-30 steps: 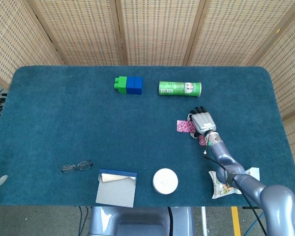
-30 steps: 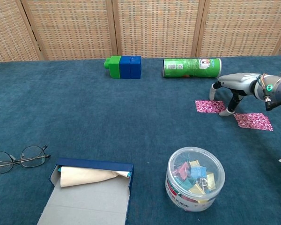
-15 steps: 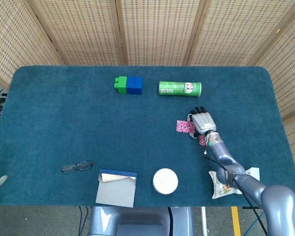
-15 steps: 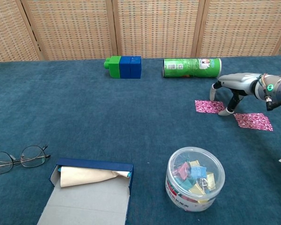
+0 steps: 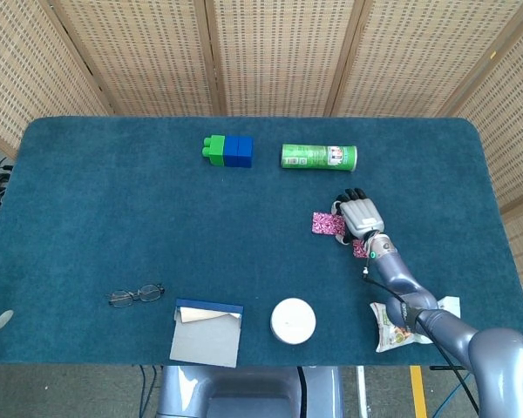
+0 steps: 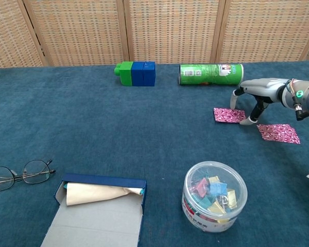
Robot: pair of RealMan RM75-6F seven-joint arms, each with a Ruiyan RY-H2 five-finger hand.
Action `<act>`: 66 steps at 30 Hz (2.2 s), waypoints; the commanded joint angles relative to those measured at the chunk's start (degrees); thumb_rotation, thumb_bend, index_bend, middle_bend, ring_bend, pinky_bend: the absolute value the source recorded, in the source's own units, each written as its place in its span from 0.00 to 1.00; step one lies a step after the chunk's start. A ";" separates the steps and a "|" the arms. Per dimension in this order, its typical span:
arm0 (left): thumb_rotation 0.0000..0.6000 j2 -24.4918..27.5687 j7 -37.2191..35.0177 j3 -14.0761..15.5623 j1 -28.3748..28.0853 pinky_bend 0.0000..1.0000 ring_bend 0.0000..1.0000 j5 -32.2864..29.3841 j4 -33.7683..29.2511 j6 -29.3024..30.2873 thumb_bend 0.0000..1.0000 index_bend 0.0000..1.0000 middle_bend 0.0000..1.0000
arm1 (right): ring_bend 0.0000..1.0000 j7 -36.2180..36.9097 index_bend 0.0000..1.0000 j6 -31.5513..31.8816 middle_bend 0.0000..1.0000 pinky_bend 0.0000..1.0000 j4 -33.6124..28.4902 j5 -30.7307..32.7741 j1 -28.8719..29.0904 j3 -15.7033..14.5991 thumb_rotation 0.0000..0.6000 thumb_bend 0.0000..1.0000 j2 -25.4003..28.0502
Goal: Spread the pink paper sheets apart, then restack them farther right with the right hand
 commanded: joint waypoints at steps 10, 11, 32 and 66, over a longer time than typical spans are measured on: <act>0.93 0.27 -0.18 0.03 0.11 0.00 0.00 0.41 -0.25 0.41 0.11 0.02 0.00 | 0.00 0.35 0.49 4.04 0.19 0.00 -9.87 -2.19 -2.76 -1.05 1.00 0.36 7.12; 0.93 0.27 -0.18 0.05 0.12 0.00 0.00 0.45 -0.27 0.41 0.11 0.02 0.00 | 0.00 0.45 0.49 4.43 0.19 0.00 -10.56 -2.27 -3.19 -1.23 1.00 0.36 7.72; 0.93 0.62 1.11 0.48 0.51 0.00 0.00 1.71 -1.89 1.50 0.11 0.02 0.00 | 0.00 4.78 0.49 9.56 0.19 0.00 -14.91 -6.60 -10.22 -5.92 1.00 0.35 14.26; 0.93 0.47 1.56 0.78 1.23 0.00 0.00 1.72 -2.24 2.00 0.11 0.02 0.00 | 0.00 10.09 0.24 10.49 0.10 0.00 -13.47 -10.68 -12.13 -6.97 1.00 0.31 16.36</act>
